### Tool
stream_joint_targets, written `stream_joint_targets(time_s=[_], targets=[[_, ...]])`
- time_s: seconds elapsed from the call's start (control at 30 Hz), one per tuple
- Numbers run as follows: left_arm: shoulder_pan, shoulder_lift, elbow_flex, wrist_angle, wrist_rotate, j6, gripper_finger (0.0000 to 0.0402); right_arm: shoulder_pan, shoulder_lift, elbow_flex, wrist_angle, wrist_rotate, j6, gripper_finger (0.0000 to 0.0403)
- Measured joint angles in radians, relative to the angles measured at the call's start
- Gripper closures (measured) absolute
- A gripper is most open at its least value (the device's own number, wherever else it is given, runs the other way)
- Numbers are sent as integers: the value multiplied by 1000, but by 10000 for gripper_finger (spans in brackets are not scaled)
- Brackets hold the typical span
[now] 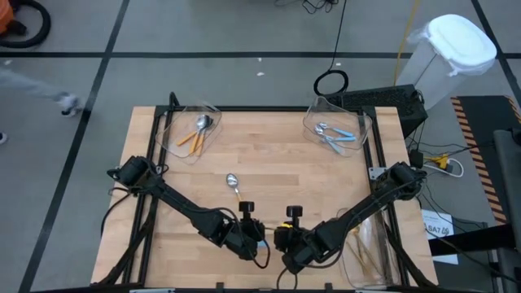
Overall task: Sort silverware by color (type)
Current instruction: Put the gold spoon into the bottom transparent bin
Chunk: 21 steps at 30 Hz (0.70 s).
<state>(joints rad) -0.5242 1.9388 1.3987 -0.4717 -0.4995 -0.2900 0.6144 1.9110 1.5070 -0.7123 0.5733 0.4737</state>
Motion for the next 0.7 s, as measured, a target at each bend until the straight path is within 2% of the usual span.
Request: stream_joint_targets(time_s=[0.1,0.2,0.33,0.5,0.6,0.7], targets=[[0,0,0,4,-3,0,396,0,0,0,-3,3,-3,384],[-8,2,0,3,-47,-45,380,0,-2,0,-42,5,36,378],[-18,2,0,15,-74,-90,322,33,-8,1,-177,-17,149,382],[-66,2,1,32,-253,-111,250,90,-21,1,-311,-100,342,382],[-82,2,1,29,-308,-145,232,132,-36,0,-358,-133,458,382],[-87,2,1,29,-313,-168,228,182,-65,0,-370,-134,563,382]])
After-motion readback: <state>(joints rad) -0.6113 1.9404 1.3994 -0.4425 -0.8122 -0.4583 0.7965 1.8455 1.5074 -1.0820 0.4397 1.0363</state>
